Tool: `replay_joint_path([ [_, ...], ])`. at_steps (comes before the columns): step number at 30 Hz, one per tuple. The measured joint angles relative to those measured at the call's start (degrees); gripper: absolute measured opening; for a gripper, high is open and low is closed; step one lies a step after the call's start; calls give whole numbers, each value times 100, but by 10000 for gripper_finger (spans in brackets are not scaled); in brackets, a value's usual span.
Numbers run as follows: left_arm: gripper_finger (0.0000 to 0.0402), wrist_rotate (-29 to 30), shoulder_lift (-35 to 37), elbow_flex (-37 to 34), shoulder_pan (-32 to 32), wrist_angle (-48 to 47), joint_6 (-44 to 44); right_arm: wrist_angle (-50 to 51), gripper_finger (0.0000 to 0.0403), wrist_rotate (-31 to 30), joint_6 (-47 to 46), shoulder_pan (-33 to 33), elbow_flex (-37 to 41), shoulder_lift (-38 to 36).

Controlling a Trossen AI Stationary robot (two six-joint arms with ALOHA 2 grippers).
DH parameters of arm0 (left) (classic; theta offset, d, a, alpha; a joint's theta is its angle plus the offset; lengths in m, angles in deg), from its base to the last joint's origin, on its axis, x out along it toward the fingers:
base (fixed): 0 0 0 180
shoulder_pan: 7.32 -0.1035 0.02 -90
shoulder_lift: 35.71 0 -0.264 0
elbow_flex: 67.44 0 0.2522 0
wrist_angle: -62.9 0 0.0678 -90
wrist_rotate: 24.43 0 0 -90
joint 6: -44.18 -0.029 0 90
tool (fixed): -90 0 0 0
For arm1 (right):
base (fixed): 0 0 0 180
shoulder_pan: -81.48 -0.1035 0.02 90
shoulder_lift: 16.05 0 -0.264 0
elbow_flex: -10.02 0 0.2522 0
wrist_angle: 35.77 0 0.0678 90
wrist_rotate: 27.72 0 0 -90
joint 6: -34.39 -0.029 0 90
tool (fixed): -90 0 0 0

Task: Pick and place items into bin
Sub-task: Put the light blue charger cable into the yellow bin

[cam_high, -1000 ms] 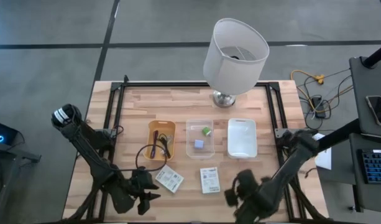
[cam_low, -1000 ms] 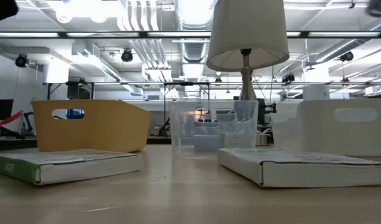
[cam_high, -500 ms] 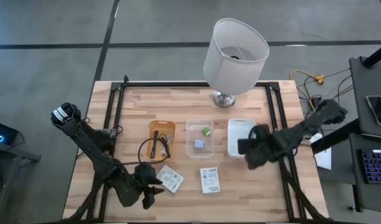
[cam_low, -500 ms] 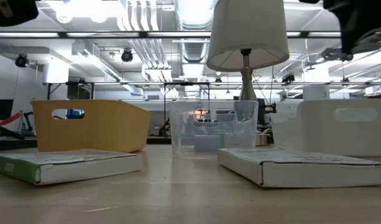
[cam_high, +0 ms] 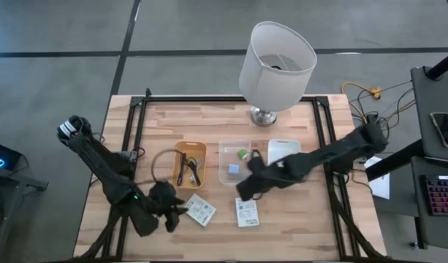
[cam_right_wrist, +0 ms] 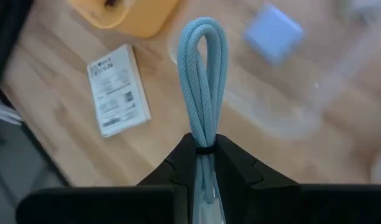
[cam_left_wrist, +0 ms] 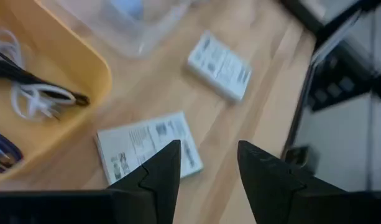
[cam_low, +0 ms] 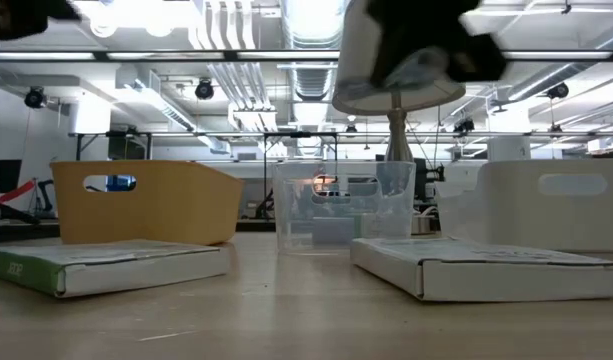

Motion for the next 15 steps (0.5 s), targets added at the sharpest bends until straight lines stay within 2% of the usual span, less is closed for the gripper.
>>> replay_joint_path([
  [4,143,317,629,-4,13,-231,136,-85,34,217,1759,210,-836,658],
  [6,143,666,888,-38,-13,-452,271,-87,34,352,2351,303,-1303,935],
  [10,159,1347,1462,-303,-68,-907,1028,-69,34,581,3165,541,-2111,1498],
  [15,200,1505,2044,-1009,-103,-466,1502,-77,34,695,3580,862,-3205,2219],
])
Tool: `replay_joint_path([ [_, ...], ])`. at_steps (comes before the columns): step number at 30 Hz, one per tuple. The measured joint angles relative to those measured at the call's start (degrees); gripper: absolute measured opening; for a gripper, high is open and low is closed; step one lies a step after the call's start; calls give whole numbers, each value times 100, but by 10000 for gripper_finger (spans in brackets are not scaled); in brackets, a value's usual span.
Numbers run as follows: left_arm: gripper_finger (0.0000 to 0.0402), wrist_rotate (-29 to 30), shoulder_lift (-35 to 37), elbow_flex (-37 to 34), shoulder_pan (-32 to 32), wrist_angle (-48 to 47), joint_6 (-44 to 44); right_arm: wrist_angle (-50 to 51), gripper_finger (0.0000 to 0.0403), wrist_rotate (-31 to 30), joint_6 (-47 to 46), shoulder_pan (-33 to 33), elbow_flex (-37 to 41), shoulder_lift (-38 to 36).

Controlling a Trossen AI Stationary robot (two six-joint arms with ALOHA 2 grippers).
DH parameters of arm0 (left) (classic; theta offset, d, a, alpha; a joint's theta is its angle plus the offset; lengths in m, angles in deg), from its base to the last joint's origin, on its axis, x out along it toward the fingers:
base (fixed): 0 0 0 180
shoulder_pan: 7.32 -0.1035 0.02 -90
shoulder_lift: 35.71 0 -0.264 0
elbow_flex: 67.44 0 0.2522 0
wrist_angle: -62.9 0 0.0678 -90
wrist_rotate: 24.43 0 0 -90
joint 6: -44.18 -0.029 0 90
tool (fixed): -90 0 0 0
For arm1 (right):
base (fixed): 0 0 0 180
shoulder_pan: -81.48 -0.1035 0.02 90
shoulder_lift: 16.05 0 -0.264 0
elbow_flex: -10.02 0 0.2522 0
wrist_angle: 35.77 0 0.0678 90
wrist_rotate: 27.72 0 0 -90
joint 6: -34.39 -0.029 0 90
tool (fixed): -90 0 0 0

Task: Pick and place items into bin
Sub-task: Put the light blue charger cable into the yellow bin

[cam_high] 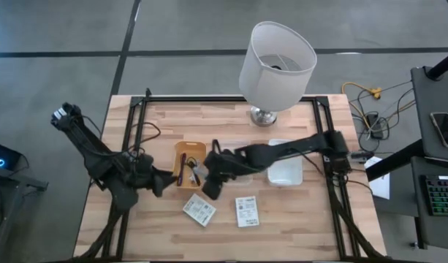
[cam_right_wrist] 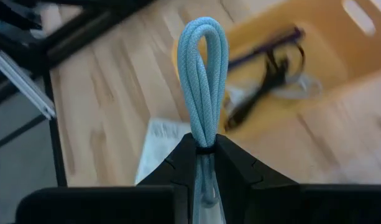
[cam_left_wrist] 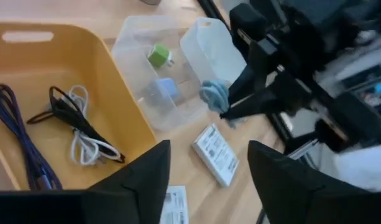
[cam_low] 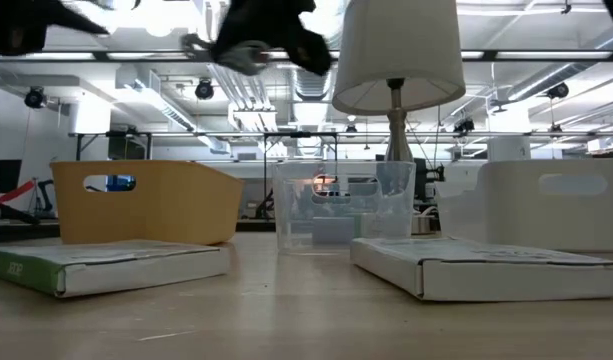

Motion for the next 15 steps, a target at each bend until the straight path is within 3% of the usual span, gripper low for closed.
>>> replay_joint_path([
  [9,233,491,880,-1281,0,1930,-176,237,34,205,252,113,-1941,1202],
  [15,233,796,1113,-1605,-12,2372,-780,421,34,218,-48,167,-2749,1775],
])
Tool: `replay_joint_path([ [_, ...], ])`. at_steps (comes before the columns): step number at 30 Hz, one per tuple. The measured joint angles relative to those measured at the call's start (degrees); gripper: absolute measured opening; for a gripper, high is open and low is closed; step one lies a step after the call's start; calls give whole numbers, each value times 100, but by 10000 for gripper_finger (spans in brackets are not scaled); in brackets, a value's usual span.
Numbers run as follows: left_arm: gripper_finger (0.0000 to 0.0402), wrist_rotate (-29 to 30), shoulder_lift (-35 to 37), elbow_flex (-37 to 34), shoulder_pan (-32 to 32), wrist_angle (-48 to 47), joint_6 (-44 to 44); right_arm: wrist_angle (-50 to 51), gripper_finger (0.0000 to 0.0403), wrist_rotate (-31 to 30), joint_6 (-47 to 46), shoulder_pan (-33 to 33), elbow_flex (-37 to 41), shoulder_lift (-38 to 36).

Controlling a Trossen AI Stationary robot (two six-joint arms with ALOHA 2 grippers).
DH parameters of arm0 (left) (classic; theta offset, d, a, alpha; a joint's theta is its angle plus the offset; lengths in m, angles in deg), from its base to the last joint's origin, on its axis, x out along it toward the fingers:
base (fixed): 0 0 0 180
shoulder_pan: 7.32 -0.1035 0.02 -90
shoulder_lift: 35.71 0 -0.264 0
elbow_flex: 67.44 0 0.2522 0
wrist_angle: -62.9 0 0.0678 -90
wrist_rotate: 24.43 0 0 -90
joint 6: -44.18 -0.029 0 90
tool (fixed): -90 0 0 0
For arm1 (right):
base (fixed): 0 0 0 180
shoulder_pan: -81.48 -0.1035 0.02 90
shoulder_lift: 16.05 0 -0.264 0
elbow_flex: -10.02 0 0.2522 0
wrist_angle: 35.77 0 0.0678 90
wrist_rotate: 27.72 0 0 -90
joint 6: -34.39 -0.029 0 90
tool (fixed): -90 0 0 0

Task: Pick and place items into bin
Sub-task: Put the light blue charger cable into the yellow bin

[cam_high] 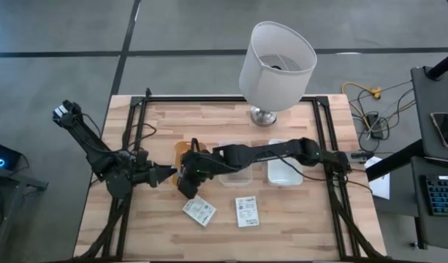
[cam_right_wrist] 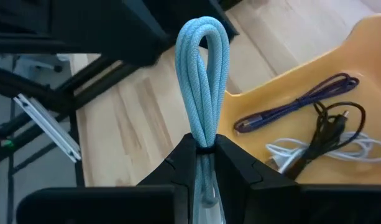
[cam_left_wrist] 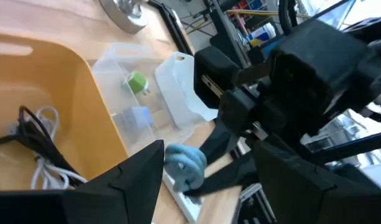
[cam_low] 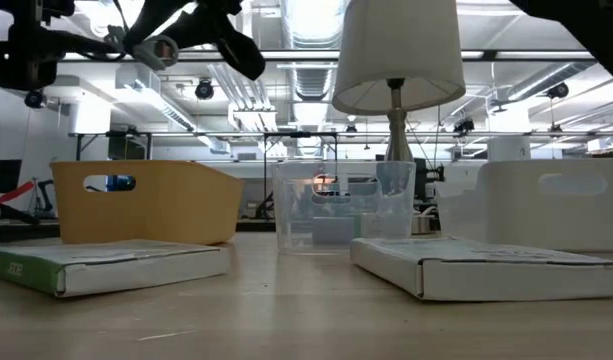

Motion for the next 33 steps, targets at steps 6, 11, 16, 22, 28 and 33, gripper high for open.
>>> replay_joint_path([
  [6,233,-57,-147,-4,-23,-126,-339,94,34,-58,-391,84,33,-22],
  [11,233,-71,-373,-7,-122,-430,-286,26,34,-189,-540,115,-18,-62],
  [16,233,-71,-549,-7,-327,-439,-293,31,34,-193,-646,97,-22,-67],
  [22,226,-82,-479,-4,-468,-410,-403,28,34,-210,-655,96,-22,-67],
  [28,161,-78,-287,2,-475,-372,-757,12,34,-192,-666,98,-22,-67],
  [33,87,-69,-275,2,-508,-271,-1108,-81,34,-77,-666,136,-20,-45],
])
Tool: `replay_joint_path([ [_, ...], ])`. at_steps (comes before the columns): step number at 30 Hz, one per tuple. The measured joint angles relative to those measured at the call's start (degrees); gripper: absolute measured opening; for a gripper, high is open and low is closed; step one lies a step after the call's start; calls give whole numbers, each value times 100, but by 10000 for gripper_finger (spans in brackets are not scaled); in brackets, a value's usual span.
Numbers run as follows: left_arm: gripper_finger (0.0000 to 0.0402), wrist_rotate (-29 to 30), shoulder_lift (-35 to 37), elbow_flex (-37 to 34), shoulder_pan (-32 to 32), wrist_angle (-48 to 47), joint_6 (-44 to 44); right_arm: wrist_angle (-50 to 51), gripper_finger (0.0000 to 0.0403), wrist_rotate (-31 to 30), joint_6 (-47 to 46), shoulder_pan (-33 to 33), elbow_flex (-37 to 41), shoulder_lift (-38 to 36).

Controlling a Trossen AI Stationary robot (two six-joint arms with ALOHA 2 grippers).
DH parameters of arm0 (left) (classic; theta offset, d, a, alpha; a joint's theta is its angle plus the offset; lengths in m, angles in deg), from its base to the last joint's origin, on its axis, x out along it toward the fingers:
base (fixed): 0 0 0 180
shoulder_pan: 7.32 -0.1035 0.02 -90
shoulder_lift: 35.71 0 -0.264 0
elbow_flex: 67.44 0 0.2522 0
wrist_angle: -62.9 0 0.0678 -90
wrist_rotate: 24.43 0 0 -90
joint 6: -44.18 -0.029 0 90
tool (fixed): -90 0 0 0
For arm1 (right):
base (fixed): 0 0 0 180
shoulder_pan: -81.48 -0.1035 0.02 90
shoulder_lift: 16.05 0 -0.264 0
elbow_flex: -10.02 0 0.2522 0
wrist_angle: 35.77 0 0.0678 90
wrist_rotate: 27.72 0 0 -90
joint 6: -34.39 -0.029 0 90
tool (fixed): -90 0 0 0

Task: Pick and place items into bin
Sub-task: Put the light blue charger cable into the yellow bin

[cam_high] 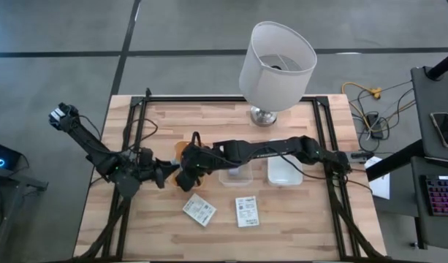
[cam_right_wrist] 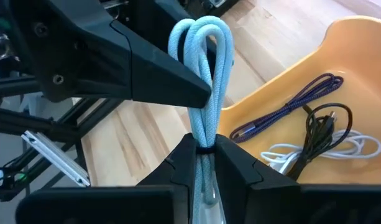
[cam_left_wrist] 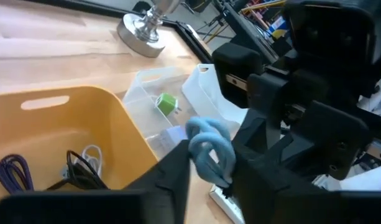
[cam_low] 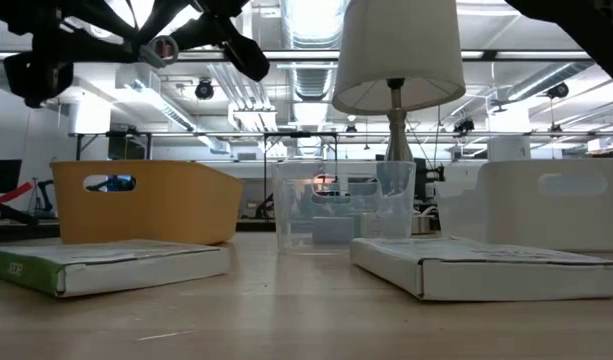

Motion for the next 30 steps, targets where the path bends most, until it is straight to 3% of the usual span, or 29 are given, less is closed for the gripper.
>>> replay_joint_path([
  [5,14,0,-8,0,-134,6,-344,72,66,-353,0,-3,2,4],
  [11,12,-177,-15,-4,-430,-506,-384,1094,137,-353,-34,-122,0,-220],
  [16,12,-1065,-79,-4,-1051,-523,-671,2286,186,-707,-291,-473,0,-453],
  [24,23,-3743,-1015,108,-2624,-451,-1740,2552,212,-1192,-1272,-922,-2,-645],
  [30,99,-3950,-1525,549,-2921,-520,-2215,2557,212,-1188,-1331,-1138,0,-645],
])
